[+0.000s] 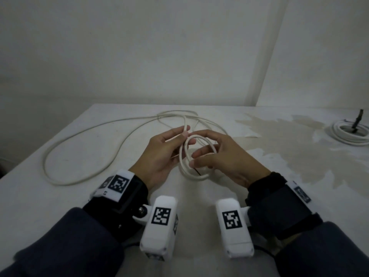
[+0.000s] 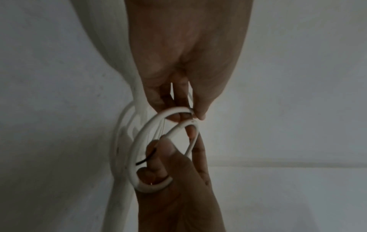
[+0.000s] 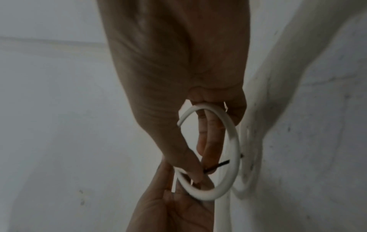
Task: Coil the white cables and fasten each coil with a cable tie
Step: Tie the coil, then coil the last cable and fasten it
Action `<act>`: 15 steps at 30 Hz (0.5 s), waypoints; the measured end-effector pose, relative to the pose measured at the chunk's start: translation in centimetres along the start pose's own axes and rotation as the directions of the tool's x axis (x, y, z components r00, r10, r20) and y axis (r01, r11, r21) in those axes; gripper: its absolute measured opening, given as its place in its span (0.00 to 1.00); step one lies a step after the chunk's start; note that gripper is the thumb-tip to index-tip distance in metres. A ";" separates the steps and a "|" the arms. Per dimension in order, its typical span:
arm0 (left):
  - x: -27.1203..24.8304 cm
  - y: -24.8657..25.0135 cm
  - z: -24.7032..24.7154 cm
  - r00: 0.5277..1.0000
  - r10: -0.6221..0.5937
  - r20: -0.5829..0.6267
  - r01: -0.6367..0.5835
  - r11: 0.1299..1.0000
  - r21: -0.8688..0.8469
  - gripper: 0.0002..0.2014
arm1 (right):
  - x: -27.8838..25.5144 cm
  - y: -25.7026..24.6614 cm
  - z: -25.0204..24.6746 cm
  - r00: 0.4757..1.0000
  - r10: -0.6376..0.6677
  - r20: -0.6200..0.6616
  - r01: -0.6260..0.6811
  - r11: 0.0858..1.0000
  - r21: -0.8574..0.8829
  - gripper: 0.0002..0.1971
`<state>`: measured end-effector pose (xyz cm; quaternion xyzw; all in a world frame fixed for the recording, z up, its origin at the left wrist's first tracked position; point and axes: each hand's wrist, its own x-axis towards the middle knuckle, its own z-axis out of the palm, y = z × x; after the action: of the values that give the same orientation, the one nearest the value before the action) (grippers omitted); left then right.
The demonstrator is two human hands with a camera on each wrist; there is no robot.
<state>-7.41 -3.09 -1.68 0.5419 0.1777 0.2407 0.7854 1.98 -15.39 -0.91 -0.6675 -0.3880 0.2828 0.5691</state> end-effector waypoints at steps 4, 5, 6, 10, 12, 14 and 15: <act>0.0 0.4 -0.1 1.000 -0.020 0.024 0.017 0.989 0.146 0.11 | -0.1 0.1 -0.2 0.998 0.014 0.061 -0.011 0.999 -0.046 0.29; 0.0 0.4 0.0 0.998 -0.049 0.038 0.042 0.987 0.155 0.11 | -0.1 0.1 -0.3 0.997 0.019 0.075 -0.015 0.998 -0.059 0.29; 0.0 0.4 0.1 0.996 -0.079 0.050 0.071 0.988 0.139 0.10 | -0.2 0.2 -0.3 0.996 0.026 0.091 -0.019 0.997 -0.080 0.29; 0.1 0.6 0.7 0.989 -0.133 0.069 0.137 0.989 -0.062 0.07 | 0.0 0.2 -0.4 0.999 0.039 0.029 -0.036 0.995 -0.093 0.32; 0.4 0.7 0.7 0.993 -0.113 0.043 0.120 0.973 -0.197 0.07 | 0.3 0.2 -0.4 0.996 0.028 -0.081 -0.031 0.999 -0.030 0.33; 0.7 0.6 0.6 0.995 -0.096 0.022 0.098 0.936 -0.337 0.09 | 0.5 0.2 -0.4 0.983 0.022 -0.184 -0.003 0.995 0.104 0.30; 0.7 0.6 0.6 0.996 -0.090 0.022 0.092 0.922 -0.376 0.10 | 0.6 0.1 -0.5 0.975 0.023 -0.222 0.023 0.979 0.202 0.27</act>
<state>-6.59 -2.96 -0.97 0.3731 0.1516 0.2325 0.8853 2.68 -15.17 -0.93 -0.6334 -0.2904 0.2443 0.6743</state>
